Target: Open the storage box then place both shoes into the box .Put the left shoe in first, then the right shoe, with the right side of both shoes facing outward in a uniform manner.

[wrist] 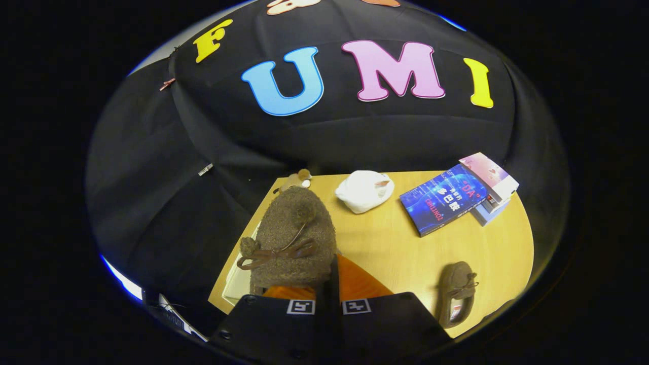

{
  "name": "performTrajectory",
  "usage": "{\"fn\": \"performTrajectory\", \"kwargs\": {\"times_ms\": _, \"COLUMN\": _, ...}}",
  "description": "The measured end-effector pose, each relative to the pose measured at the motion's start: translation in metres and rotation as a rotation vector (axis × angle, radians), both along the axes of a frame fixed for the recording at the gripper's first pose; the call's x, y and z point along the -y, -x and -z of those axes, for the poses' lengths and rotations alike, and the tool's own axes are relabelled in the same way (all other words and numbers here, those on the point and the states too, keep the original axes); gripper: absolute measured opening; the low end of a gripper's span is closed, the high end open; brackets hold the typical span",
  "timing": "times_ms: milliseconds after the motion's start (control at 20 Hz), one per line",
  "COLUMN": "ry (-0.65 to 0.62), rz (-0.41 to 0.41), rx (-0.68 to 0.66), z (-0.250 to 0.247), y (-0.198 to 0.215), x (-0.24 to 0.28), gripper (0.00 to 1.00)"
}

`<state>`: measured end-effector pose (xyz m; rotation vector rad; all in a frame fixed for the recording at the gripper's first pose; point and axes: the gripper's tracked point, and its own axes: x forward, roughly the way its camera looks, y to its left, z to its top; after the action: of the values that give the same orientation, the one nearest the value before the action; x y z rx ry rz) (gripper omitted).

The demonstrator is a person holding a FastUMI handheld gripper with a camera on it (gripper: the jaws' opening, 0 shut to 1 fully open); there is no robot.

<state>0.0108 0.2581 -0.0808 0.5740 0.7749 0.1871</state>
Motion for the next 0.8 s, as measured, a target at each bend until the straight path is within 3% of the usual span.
{"fn": "performTrajectory", "kwargs": {"times_ms": 400, "ry": -0.04, "rz": -0.019, "rx": -0.149, "z": 0.031, "y": -0.021, "x": -0.126, "gripper": 0.05}}
{"fn": "performTrajectory", "kwargs": {"times_ms": 800, "ry": 0.016, "rz": 0.064, "rx": -0.325, "z": 0.09, "y": -0.031, "x": -0.175, "gripper": 0.05}}
